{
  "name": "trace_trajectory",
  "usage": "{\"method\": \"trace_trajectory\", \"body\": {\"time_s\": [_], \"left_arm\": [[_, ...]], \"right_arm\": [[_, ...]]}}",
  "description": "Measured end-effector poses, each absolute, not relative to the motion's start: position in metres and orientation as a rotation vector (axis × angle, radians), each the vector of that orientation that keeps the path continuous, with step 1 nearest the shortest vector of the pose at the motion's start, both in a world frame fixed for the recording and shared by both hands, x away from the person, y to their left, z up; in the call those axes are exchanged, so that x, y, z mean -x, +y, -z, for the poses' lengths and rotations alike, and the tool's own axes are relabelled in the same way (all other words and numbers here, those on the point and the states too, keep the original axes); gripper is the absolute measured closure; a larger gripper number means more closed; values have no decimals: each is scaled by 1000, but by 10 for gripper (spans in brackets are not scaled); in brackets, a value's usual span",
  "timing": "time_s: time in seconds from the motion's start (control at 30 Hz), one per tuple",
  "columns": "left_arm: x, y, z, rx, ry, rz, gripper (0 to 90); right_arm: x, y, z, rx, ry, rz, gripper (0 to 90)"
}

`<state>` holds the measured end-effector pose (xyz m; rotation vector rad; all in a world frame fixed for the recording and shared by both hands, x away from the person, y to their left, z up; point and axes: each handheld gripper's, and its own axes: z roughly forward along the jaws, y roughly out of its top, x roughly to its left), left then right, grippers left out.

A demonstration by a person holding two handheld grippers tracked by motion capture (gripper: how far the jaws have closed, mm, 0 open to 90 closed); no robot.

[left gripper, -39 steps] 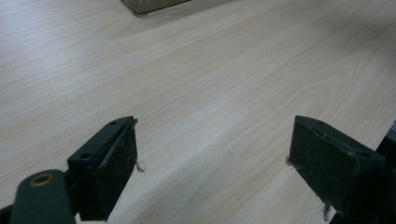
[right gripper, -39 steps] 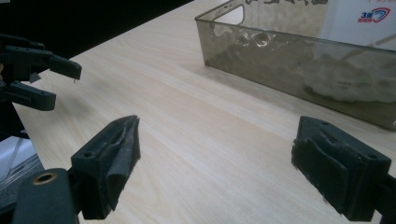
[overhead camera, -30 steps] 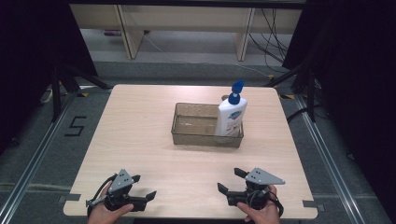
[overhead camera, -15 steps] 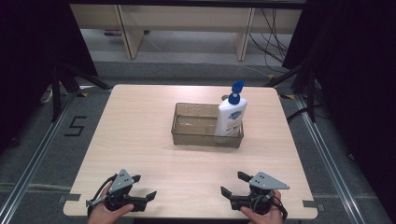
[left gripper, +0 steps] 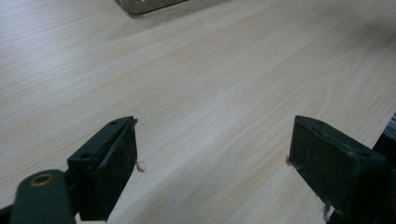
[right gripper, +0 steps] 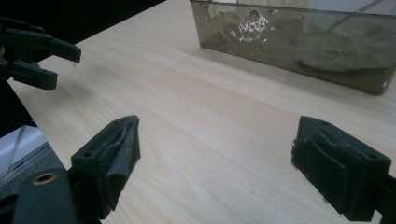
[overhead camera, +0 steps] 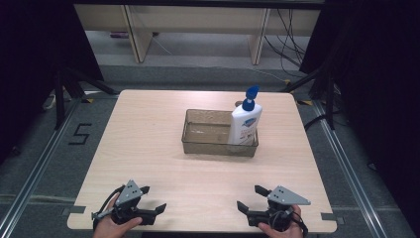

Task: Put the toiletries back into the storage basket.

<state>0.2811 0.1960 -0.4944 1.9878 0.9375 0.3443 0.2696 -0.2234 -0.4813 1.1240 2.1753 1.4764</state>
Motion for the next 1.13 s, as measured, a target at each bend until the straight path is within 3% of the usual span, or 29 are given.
{"method": "trace_trajectory", "body": {"time_s": [1.13], "left_arm": [[-281,194,496,-1960,950,-337,148]], "right_arm": [[-263,-225,487,-1108,2221,-1450,154]]}}
